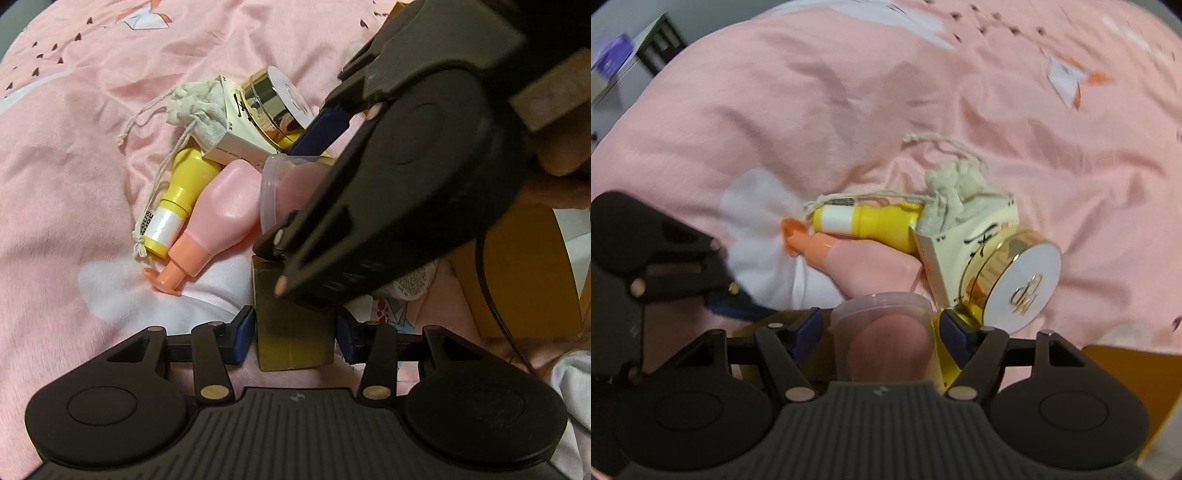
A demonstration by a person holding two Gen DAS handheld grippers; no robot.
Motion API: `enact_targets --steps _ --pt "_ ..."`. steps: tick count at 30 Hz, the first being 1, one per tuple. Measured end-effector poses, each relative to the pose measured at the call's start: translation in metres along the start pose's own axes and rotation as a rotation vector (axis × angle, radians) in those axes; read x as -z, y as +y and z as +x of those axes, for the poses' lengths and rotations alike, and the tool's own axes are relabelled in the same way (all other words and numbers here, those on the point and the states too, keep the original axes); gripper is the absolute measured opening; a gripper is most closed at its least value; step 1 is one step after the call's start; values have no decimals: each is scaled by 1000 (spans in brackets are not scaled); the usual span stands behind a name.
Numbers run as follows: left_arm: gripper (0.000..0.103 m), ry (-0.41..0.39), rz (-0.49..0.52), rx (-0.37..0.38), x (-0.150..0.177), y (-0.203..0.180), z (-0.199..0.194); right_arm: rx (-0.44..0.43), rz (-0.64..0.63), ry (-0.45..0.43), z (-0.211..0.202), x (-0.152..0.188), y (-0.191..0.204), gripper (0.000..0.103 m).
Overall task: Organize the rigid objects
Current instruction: 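Grasp the gold square box with the left tool while the right tool grasps the pink sponge case, then carry the gold box and sponge case over the box and lower them inside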
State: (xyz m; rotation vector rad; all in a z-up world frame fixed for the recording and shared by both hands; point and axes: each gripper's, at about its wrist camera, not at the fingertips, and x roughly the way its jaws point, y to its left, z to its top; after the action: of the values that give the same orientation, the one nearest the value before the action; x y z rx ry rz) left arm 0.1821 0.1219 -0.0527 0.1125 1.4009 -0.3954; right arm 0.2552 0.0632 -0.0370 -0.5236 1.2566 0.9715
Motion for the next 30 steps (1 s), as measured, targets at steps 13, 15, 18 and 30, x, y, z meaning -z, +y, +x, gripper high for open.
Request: enact_targets --steps 13,15,18,30 --pt "52 -52 22 -23 -17 -17 -46 -22 111 -102 -62 23 -11 65" --pt "52 -72 24 -25 -18 -22 -58 -10 124 -144 -83 29 -13 65" --pt "52 -117 48 -21 -17 -33 -82 21 126 -203 -116 41 -12 65" --pt "52 -169 319 38 -30 -132 -117 210 174 -246 -189 132 -28 65"
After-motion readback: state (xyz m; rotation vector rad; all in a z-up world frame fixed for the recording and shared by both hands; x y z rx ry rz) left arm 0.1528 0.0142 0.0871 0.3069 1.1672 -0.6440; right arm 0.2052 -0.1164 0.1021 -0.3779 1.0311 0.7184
